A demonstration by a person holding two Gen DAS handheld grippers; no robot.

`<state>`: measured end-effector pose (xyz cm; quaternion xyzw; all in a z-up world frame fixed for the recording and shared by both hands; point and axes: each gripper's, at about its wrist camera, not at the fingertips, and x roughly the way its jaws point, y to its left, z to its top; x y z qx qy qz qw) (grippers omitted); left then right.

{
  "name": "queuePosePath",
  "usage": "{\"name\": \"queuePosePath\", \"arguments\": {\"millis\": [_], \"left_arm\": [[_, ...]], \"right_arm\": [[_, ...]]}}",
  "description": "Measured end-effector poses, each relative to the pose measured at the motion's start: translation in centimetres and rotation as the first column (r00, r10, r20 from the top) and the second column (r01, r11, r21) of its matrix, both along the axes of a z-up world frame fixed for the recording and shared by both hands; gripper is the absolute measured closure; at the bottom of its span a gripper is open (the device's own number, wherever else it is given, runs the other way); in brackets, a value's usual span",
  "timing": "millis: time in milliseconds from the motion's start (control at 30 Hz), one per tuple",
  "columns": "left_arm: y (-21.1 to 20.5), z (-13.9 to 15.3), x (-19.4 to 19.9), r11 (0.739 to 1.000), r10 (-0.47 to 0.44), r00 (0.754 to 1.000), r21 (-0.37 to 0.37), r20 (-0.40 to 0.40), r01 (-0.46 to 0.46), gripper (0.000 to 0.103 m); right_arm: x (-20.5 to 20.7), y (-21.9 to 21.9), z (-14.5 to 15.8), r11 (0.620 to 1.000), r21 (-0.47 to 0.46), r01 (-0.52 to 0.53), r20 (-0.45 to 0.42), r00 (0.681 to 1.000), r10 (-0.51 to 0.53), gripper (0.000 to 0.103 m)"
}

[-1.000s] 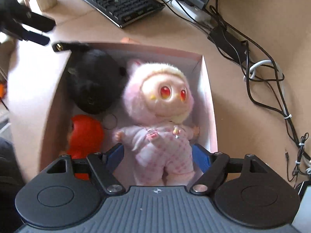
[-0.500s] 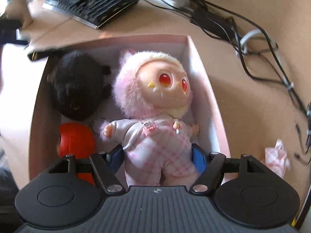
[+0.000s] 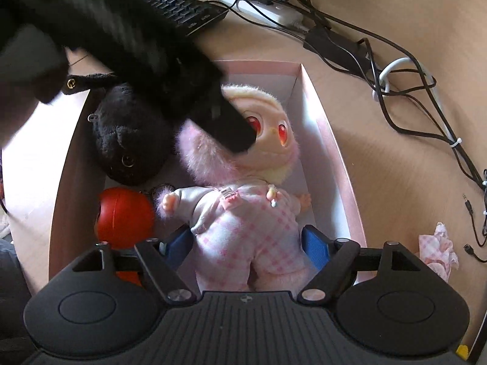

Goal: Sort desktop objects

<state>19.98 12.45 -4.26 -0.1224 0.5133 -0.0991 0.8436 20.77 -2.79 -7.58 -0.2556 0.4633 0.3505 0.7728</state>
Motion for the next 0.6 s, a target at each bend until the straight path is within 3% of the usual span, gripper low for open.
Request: {"name": "queuePosePath", "arguments": {"millis": [300, 367, 400, 533, 600], "left_arm": [[-1.6, -1.9, 1.6, 0.997, -0.062, 0.998, 0.038, -0.033, 0.064, 0.013], [-1.8, -1.6, 1.6, 0.997, -0.064, 0.998, 0.045, -0.014, 0.064, 0.018], [-2.0, -1.4, 1.6, 0.997, -0.064, 0.998, 0.049, -0.003, 0.064, 0.028], [-2.6, 0.4, 0.2, 0.986, -0.148, 0.983, 0.087, 0.112, 0.139, 0.034], [-2.7, 0.2, 0.2, 0.983, -0.164, 0.981, 0.099, 0.107, 0.153, 0.034]], "right_arm": [[0.7, 0.4, -0.3, 0.999, 0.007, -0.033, -0.011, 0.999, 0.033, 0.018], [0.0, 0.5, 0.1, 0.999, -0.002, -0.051, 0.011, 0.999, 0.051, 0.031], [-0.2, 0.6, 0.3, 0.998, -0.015, -0.067, 0.029, 0.997, 0.067, 0.032], [-2.4, 1.1, 1.8, 0.982, -0.098, -0.159, 0.148, 0.974, 0.172, 0.038], [-2.9, 1.2, 1.6, 0.978, -0.125, -0.169, 0.166, 0.968, 0.188, 0.038]]}}
